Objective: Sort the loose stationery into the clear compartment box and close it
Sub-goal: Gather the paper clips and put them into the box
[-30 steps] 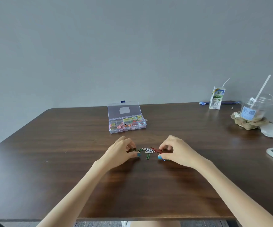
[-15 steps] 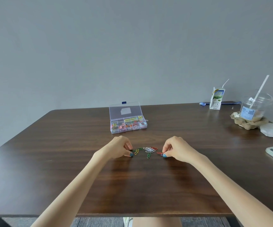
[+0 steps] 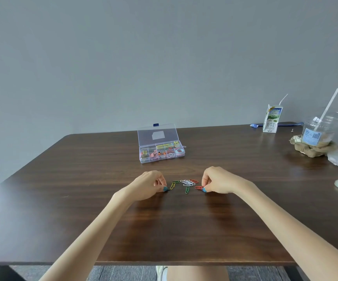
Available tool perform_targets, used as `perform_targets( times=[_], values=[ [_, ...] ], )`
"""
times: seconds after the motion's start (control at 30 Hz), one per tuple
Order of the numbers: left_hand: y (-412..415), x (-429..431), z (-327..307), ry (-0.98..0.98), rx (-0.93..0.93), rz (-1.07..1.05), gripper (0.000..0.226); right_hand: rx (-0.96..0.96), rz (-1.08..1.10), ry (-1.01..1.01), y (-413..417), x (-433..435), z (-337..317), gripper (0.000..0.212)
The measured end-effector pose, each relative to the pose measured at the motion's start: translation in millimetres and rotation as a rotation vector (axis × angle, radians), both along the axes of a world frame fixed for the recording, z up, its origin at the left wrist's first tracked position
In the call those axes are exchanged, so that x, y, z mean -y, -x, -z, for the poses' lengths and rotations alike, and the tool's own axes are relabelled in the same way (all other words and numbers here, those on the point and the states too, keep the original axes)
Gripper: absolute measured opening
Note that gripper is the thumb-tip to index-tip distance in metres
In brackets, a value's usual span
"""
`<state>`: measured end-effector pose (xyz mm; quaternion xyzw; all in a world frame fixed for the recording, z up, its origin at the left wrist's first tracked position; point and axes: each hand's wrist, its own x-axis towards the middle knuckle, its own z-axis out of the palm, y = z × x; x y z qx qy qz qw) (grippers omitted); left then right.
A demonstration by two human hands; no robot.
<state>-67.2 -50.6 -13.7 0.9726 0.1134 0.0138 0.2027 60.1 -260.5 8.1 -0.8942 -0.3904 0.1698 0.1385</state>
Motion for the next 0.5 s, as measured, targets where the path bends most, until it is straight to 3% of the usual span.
perform_targets(
  times=[0.33,0.5],
  values=[
    [-8.5,-3.1,0.8,0.093,0.053,-0.003,0.008,-0.039,0.009,-0.157,-1.9,4.4,4.5,0.02],
    [-20.5,8.9,-0.2,0.235,0.25,0.007,0.018,-0.097,0.038,-0.266,-8.5,10.5,9.0,0.002]
  ],
)
